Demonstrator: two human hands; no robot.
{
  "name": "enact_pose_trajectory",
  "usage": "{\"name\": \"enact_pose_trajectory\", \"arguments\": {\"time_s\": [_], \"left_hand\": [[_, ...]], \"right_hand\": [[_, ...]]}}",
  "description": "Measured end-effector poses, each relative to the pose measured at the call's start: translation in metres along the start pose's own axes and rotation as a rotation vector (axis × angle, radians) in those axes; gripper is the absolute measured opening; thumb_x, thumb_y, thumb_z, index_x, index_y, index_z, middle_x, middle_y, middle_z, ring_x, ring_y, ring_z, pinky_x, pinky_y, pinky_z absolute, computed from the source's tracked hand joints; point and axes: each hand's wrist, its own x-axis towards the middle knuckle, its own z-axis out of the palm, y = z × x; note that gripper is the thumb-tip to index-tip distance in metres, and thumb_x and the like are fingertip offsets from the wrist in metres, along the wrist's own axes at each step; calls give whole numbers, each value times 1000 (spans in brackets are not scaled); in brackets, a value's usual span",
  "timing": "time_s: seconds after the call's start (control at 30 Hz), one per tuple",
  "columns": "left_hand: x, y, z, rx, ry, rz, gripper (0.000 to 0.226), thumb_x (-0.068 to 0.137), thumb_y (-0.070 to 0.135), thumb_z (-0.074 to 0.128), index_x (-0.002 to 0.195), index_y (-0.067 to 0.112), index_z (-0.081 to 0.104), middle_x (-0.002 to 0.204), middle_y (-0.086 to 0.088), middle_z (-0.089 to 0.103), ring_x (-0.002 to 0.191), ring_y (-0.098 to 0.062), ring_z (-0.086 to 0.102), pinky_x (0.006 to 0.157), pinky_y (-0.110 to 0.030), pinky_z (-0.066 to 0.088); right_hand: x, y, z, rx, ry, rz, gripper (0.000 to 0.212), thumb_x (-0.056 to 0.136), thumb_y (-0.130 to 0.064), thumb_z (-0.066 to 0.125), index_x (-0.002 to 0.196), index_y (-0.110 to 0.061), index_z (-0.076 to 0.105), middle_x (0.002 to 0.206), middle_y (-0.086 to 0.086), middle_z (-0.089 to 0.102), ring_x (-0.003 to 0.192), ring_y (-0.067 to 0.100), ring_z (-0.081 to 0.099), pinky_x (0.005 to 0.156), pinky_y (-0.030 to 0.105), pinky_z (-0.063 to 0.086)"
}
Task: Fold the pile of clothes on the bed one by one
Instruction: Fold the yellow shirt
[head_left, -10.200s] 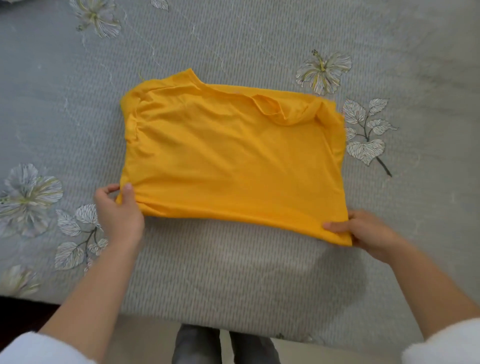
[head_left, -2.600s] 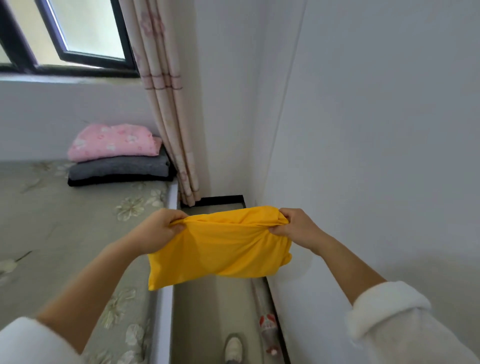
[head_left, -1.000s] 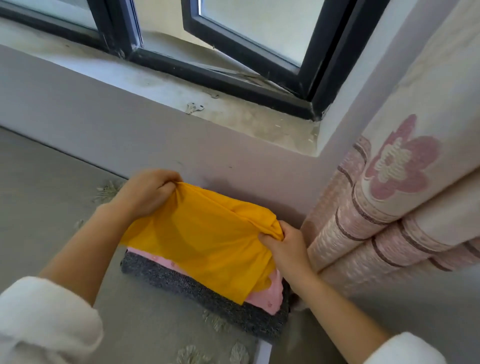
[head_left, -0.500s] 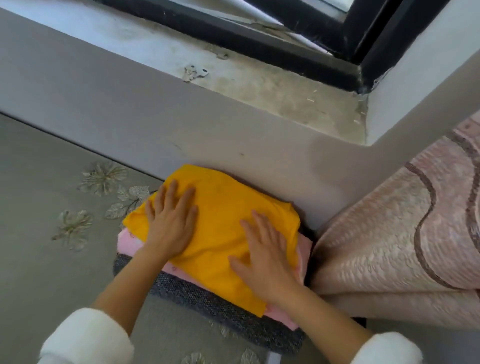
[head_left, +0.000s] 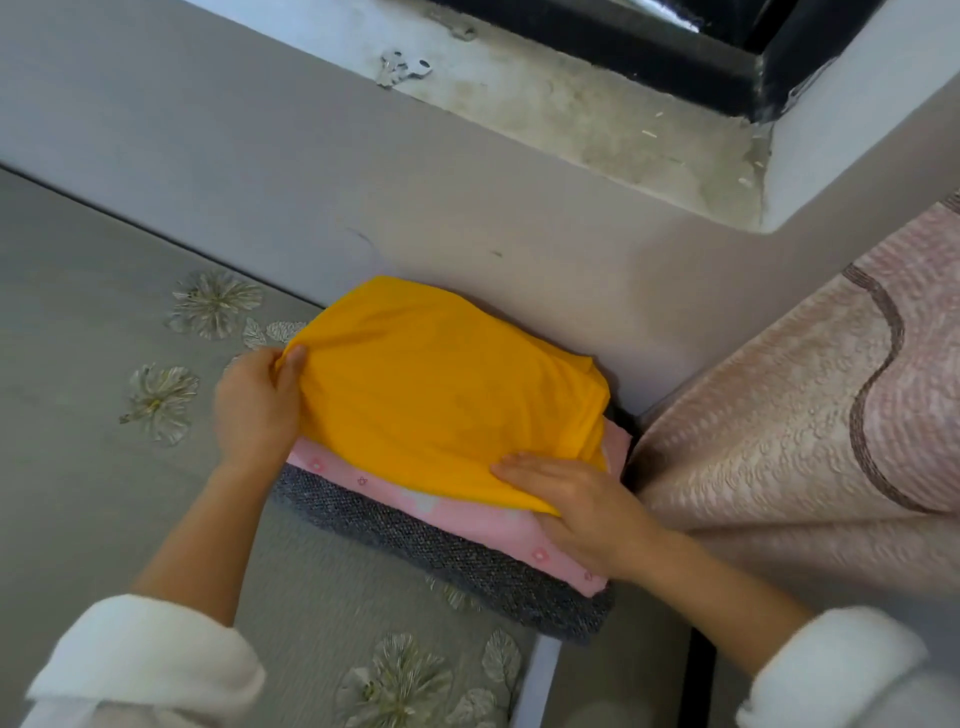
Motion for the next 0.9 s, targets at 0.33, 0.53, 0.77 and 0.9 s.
{"name": "enact_pose_trajectory", "arguments": {"time_s": [0.33, 0.53, 0.77, 0.9], "left_hand": [[-44, -2, -8, 133, 7, -46, 38, 94, 11, 47, 132, 8, 48, 133, -26, 42, 120, -43, 38, 95, -50, 31], [-84, 11, 2, 316, -352, 204, 48, 101, 43, 30, 147, 29, 33, 158, -6, 20, 145, -30, 15, 112, -55, 15], [-133, 8, -22, 180, -427, -81, 54, 102, 34, 31, 152, 18, 18, 159, -14, 12, 146, -34, 9, 116, -52, 17], [-178, 20, -48, 121, -450, -125, 50, 103, 32, 33, 148, 10, 30, 156, -17, 20, 143, -33, 18, 116, -44, 19]], "right_hand": [[-8, -9, 7, -158, 6, 0, 37, 89, -36, 49, 109, -13, 70, 122, 4, 64, 112, 20, 56, 94, 37, 44], [-10, -5, 46, -277, -16, 165, 58, 100, -40, 34, 153, -31, 13, 162, -2, -1, 148, 16, -1, 117, 37, 5], [-45, -9, 55, -208, -9, 164, 57, 98, -36, 40, 151, -24, 22, 160, -1, 13, 147, 15, 10, 116, 35, 7], [-64, -30, 44, -127, 119, 123, 43, 95, -29, 48, 136, -17, 46, 143, 3, 42, 128, 23, 39, 102, 35, 28]]}}
